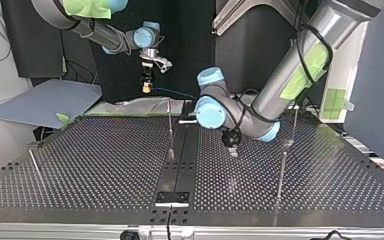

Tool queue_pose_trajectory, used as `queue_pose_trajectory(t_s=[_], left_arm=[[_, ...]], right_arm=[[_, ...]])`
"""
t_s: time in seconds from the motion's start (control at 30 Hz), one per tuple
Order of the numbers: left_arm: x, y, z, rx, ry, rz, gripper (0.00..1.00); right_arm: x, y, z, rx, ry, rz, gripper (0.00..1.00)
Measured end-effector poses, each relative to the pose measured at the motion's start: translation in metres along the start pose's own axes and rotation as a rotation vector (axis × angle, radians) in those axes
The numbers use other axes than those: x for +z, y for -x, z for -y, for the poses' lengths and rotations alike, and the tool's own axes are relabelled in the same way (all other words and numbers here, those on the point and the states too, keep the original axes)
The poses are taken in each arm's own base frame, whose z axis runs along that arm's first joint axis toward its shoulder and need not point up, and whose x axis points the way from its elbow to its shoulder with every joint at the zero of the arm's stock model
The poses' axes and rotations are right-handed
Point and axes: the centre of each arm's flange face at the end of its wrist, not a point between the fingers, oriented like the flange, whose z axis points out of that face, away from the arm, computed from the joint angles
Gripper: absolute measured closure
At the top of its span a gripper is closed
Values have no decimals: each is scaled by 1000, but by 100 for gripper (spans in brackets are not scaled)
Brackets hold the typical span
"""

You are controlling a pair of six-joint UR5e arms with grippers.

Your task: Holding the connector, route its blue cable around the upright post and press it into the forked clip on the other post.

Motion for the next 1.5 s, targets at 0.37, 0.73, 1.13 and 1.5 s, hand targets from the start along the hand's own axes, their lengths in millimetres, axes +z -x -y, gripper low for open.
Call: queue_pose_trajectory(t_s=[0.37, 0.73, 1.13, 1.5], left_arm=[[-1, -43, 23, 41, -17, -33, 0], [-7, -74, 35, 59, -30, -45, 0], [-7, -127, 66, 107, -65, -99, 0], [-4, -183, 91, 125, -98, -161, 0]], right_arm=[[3, 0, -5, 1, 9, 1, 100], [8, -2, -12, 9, 20, 0, 100], [9, -2, -12, 7, 21, 7, 100], [10, -1, -12, -3, 17, 13, 100]])
